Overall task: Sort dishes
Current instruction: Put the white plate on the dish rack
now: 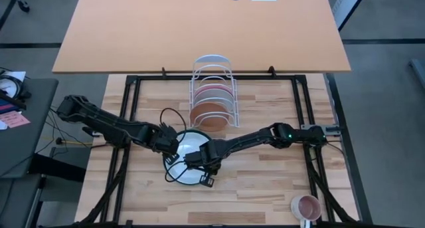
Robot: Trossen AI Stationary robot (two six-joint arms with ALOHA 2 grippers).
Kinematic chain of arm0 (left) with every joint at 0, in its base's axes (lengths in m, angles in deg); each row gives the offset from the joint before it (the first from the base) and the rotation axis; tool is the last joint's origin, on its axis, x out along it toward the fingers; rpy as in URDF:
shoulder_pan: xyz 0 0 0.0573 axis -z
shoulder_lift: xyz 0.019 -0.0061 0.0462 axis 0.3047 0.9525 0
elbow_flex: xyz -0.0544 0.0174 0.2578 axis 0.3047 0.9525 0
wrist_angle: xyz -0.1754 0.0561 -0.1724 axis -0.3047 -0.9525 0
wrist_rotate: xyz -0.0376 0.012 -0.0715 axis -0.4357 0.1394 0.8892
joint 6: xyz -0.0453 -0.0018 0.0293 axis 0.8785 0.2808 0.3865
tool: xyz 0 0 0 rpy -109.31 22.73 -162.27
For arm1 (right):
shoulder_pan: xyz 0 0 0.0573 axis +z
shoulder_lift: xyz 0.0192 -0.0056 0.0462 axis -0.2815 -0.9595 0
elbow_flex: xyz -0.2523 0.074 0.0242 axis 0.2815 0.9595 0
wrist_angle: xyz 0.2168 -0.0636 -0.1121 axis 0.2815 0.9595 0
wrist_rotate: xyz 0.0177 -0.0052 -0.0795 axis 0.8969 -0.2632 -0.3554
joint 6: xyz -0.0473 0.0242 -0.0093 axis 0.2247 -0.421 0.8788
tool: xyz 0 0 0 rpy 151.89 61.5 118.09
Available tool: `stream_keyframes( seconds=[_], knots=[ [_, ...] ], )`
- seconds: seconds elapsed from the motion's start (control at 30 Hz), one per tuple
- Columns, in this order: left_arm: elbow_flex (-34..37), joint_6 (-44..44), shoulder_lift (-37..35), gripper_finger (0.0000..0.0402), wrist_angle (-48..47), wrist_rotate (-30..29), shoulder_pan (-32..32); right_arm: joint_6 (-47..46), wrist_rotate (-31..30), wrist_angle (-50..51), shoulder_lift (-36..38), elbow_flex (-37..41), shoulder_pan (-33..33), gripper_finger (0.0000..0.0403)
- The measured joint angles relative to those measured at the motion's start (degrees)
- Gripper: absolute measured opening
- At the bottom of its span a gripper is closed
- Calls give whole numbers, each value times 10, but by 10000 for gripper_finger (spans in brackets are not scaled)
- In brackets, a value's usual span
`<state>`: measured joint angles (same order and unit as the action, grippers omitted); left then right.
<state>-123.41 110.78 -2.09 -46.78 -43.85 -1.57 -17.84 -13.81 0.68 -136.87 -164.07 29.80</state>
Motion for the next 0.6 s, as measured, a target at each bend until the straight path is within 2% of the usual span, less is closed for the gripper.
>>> stream_keyframes(
  seconds=[0.6],
  knots=[
    [0,-57,16,174,12,-18,0,-1,-1,0,0,0,2,4]
  ],
)
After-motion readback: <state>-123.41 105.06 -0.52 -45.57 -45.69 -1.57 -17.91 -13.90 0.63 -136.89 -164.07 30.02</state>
